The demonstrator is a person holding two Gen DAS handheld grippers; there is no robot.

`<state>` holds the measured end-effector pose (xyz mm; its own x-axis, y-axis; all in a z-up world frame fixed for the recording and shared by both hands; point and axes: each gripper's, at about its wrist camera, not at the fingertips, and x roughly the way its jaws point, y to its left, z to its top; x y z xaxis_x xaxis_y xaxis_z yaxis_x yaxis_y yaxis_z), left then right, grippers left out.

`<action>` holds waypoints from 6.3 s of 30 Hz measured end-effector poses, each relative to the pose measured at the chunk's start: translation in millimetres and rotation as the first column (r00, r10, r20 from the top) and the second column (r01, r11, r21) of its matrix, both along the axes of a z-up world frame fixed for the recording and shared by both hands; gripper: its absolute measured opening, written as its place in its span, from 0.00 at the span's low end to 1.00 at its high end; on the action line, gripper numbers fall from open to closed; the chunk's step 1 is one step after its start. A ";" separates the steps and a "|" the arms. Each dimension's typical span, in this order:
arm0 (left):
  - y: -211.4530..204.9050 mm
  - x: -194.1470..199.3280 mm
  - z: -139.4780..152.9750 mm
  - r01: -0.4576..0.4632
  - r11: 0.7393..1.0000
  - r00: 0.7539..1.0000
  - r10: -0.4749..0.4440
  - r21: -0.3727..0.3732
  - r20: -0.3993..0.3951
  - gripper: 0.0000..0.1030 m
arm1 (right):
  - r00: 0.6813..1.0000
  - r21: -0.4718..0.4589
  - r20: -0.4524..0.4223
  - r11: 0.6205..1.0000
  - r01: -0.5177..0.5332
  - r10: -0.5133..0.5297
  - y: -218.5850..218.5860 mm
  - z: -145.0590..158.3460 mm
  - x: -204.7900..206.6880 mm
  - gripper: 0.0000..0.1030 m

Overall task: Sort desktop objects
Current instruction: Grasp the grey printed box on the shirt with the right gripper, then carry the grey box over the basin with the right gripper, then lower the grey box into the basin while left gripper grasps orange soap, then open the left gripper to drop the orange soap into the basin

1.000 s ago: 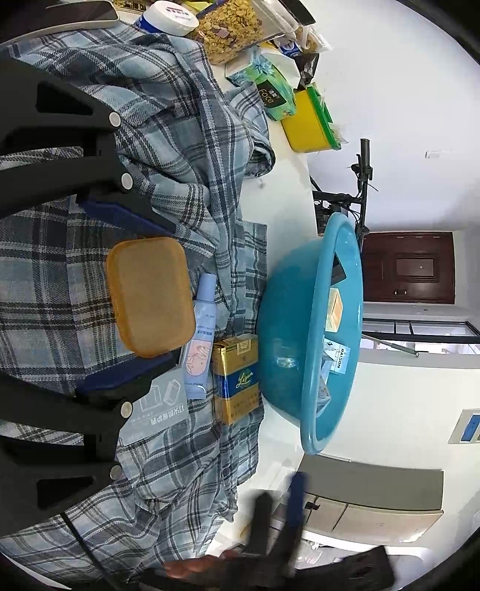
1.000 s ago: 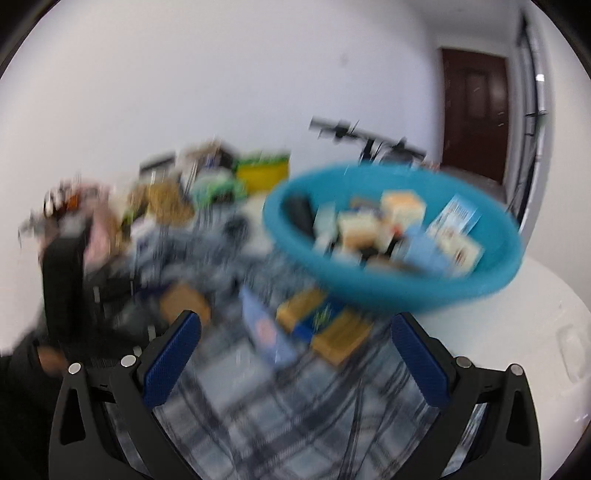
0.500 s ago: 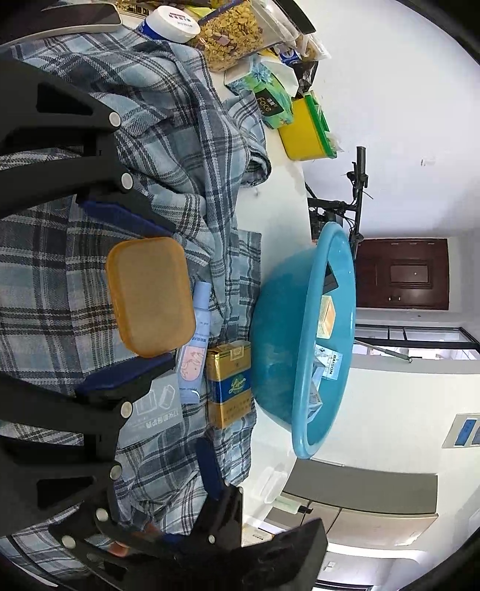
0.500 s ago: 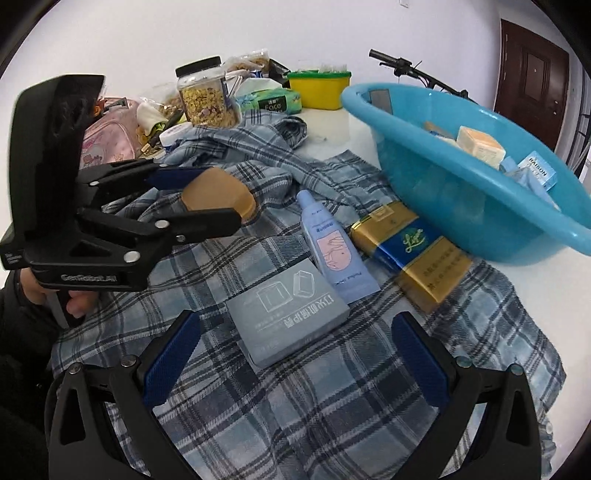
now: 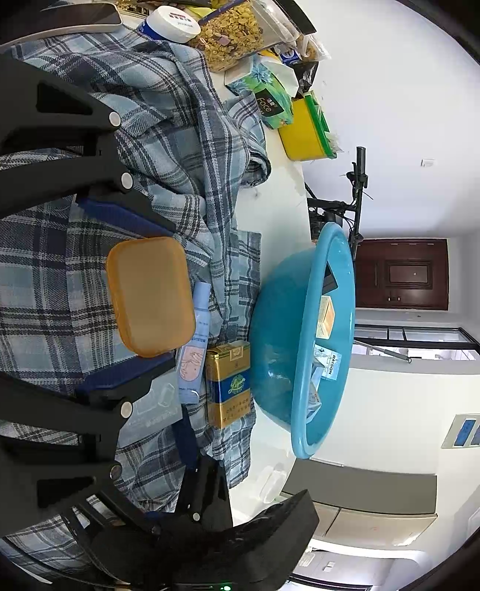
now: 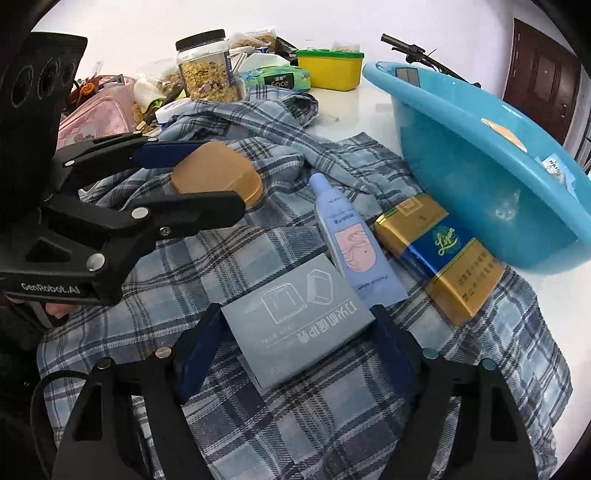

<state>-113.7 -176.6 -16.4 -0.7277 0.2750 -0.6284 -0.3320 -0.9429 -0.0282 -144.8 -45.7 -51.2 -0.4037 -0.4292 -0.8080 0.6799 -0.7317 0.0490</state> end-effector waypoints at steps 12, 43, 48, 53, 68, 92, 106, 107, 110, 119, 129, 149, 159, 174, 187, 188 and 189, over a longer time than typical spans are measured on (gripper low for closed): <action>-0.2 -2.0 -0.4 -0.001 1.000 1.000 0.001 0.000 0.001 0.64 | 0.988 -0.022 -0.132 0.997 0.079 -0.081 14.9 39.1 27.5 0.75; -0.5 -0.5 0.1 -0.003 1.000 1.000 0.003 0.000 -0.008 0.64 | 0.737 -0.379 -0.298 0.784 0.492 -0.607 87.8 116.3 -75.5 0.75; 1.7 1.9 1.1 -0.003 1.000 1.000 0.003 -0.015 -0.023 0.64 | 0.731 -0.395 -0.286 0.771 0.499 -0.620 91.5 112.1 -71.4 0.75; 2.4 3.5 2.2 -0.003 1.000 1.000 0.003 -0.021 -0.031 0.64 | 0.726 -0.392 -0.286 0.767 0.507 -0.626 92.6 108.8 -69.8 0.75; 3.9 13.1 50.2 -0.006 0.999 0.997 0.008 0.033 -0.083 0.64 | 0.724 -0.425 -0.278 0.757 0.497 -0.631 96.9 108.6 -63.6 0.75; 77.6 -122.8 88.5 -0.009 0.999 0.981 0.002 -0.035 -0.192 0.64 | 0.696 -0.440 -0.281 0.733 0.519 -0.661 108.7 95.3 -64.7 0.75; 73.6 -122.9 68.1 -0.021 0.999 0.981 0.012 -0.046 -0.193 0.64 | 0.706 -0.412 -0.287 0.749 0.519 -0.648 102.2 92.5 -65.6 0.75; 73.9 -122.2 68.3 -0.021 0.999 0.981 0.011 -0.048 -0.195 0.64 | 0.706 -0.413 -0.287 0.749 0.519 -0.647 102.6 92.7 -65.5 0.75; 74.1 -119.0 70.2 -0.017 0.999 0.980 0.007 -0.049 -0.200 0.64 | 0.703 -0.415 -0.292 0.749 0.517 -0.648 102.7 94.1 -64.2 0.75; 73.9 -114.9 74.1 -0.020 0.999 0.977 0.009 -0.049 -0.211 0.64 | 0.709 -0.412 -0.296 0.755 0.510 -0.640 99.9 95.5 -62.9 0.75; 72.9 -119.6 70.3 -0.030 0.999 0.980 0.020 -0.045 -0.197 0.64 | 0.702 -0.455 -0.276 0.733 0.506 -0.656 107.7 99.5 -58.5 0.75; 75.4 -120.1 69.2 -0.022 0.999 0.982 0.015 -0.036 -0.188 0.64 | 0.709 -0.437 -0.283 0.745 0.504 -0.645 100.9 96.3 -60.4 0.75; 73.6 -124.3 66.2 -0.020 0.999 0.985 0.015 -0.026 -0.174 0.64 | 0.704 -0.436 -0.283 0.741 0.510 -0.651 99.9 96.8 -61.3 0.75; 69.2 -126.7 64.6 -0.036 0.999 0.985 0.031 -0.027 -0.171 0.64 | 0.709 -0.436 -0.284 0.746 0.504 -0.645 97.3 96.9 -61.4 0.75; 71.5 -127.5 60.1 -0.057 0.996 0.984 0.045 -0.071 -0.170 0.97 | 0.710 -0.437 -0.283 0.745 0.504 -0.645 98.1 96.2 -60.1 0.75; 71.2 -126.7 60.9 -0.061 0.995 0.983 0.048 -0.072 -0.176 1.00 | 0.709 -0.436 -0.285 0.746 0.504 -0.645 98.0 96.3 -59.8 0.75; 70.9 -126.1 61.6 -0.068 0.995 0.982 0.054 -0.075 -0.183 1.00 | 0.709 -0.439 -0.284 0.745 0.502 -0.645 98.3 96.3 -59.4 0.75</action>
<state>-239.8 -105.7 45.2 -0.8452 0.1805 -0.5030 -0.2663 -0.9583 0.1036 -204.2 52.6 45.1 -0.9015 -0.1957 -0.3861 0.1389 -0.9756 0.1700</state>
